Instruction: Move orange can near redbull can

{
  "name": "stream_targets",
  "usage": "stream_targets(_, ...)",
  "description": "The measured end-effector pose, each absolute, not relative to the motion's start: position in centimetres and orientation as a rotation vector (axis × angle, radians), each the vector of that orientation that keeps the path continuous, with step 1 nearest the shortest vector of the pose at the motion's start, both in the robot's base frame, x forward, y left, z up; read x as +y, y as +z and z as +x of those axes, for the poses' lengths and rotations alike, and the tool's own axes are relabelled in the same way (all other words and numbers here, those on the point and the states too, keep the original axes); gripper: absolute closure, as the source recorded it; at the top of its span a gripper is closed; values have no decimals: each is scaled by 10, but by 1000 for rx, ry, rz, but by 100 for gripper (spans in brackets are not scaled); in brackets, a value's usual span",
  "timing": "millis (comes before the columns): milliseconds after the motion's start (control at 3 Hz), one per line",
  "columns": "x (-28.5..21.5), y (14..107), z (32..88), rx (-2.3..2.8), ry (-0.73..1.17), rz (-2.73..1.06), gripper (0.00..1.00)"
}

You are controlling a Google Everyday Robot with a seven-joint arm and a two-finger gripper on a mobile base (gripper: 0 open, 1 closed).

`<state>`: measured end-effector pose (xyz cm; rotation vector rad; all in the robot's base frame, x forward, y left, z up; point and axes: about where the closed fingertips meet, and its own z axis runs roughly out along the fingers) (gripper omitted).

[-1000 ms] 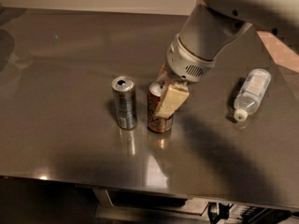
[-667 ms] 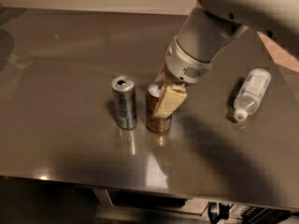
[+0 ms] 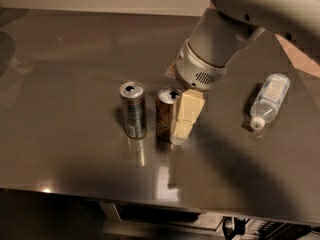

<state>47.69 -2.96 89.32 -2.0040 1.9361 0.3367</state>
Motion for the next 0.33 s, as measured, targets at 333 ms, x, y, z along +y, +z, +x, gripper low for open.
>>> stream_targets(333,-30,893,477,1936,337,-2004,0)
